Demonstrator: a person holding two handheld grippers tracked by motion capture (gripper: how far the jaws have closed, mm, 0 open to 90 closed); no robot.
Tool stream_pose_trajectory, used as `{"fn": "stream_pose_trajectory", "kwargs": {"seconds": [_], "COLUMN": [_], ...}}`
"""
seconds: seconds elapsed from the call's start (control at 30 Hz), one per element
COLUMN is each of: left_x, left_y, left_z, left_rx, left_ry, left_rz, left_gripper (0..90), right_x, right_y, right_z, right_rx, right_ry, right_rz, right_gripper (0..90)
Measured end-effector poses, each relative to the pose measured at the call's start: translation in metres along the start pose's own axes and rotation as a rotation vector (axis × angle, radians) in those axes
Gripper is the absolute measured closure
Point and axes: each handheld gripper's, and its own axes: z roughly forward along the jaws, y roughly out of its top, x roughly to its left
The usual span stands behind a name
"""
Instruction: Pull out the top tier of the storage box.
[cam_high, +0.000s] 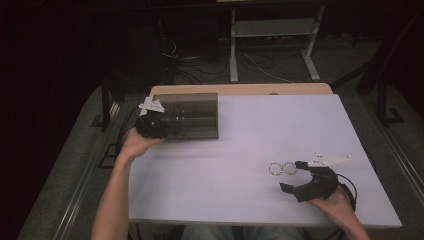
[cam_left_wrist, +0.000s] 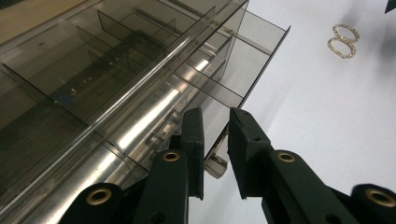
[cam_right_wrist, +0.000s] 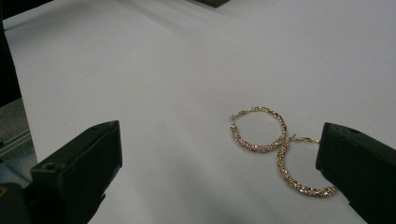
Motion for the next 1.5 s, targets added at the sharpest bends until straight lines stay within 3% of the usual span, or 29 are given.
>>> {"fn": "stream_pose_trajectory", "kwargs": {"seconds": [0.37, 0.63, 1.03, 1.5], "left_x": [-0.007, -0.01, -0.018, -0.025], "left_y": [-0.004, -0.011, -0.011, -0.017], "left_z": [-0.002, -0.004, -0.005, -0.008], "left_rx": [-0.003, -0.035, -0.011, -0.015], "left_ry": [0.004, -0.004, 0.004, 0.001], "left_rz": [0.02, 0.0, 0.009, 0.02], "left_gripper": [75.2, 75.6, 75.9, 76.2], "right_x": [0.001, 0.002, 0.002, 0.002], "right_y": [0.0, 0.0, 0.0, 0.0], "right_z": [0.001, -0.001, -0.001, -0.001], "right_rx": [-0.001, -0.005, -0.006, -0.007], "right_ry": [0.001, 0.001, 0.004, 0.003], "right_rz": [-0.006, -0.005, -0.008, -0.01], "right_gripper": [0.0, 0.0, 0.0, 0.0]}}
